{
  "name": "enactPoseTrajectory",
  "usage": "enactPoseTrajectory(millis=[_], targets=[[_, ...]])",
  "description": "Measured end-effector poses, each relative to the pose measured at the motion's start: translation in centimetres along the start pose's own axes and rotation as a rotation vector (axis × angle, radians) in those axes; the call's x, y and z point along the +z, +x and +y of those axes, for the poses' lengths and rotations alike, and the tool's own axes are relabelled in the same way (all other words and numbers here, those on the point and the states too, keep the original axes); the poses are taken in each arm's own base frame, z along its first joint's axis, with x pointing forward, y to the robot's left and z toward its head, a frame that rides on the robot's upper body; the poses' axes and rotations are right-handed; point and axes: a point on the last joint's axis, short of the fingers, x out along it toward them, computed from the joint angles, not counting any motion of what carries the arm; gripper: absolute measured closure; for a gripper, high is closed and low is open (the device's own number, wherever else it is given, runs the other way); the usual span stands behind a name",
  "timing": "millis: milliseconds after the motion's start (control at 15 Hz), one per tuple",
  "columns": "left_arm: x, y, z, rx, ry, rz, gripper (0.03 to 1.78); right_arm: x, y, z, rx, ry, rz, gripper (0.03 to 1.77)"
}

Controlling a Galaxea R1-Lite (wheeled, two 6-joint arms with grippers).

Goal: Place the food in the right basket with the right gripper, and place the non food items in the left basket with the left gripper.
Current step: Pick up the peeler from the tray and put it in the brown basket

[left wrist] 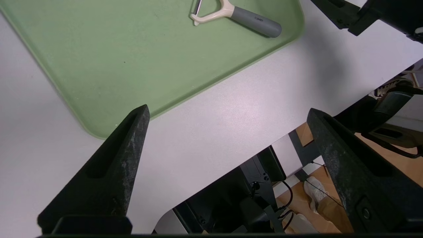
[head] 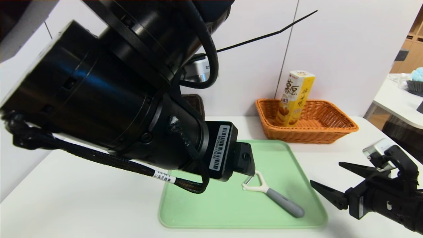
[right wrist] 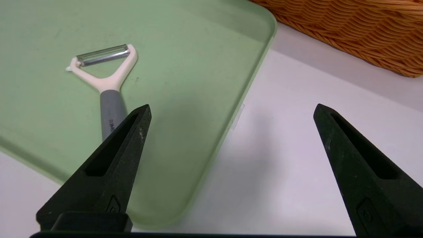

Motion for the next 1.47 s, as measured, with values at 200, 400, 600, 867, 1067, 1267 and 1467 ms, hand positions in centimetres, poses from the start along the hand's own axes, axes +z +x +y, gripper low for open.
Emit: enactPoseTrajectory(millis=[200, 400, 600, 867, 1067, 1267, 1467], targets=[[0.0, 0.0, 0.0, 0.001, -0.001, 0.0, 0.12, -0.3, 1.8, 0.9, 0.051, -0.038, -0.024, 0.11], [-0.1, -0.2, 0.0, -0.002, -0.002, -0.003, 0.12, -0.7, 2.2, 2.2, 0.077, -0.14, -0.022, 0.11], [-0.1, -0.5, 0.0, -0.007, -0.001, -0.007, 0.12, -1.4, 1.8, 2.4, 0.067, -0.215, -0.001, 0.11], [-0.2, -0.7, -0.2, -0.017, 0.004, -0.009, 0.12, -1.6, 1.3, 2.4, 0.063, -0.233, -0.004, 0.11], [-0.2, -0.8, -0.3, -0.023, 0.008, -0.013, 0.12, -1.3, 1.0, 2.6, 0.066, -0.239, -0.025, 0.11], [-0.2, -0.8, -0.4, -0.025, 0.01, -0.013, 0.12, -1.1, 0.8, 2.9, 0.081, -0.254, -0.04, 0.11], [-0.3, -0.8, -0.4, -0.026, 0.009, -0.013, 0.12, -1.2, 0.8, 2.9, 0.088, -0.257, -0.036, 0.1]])
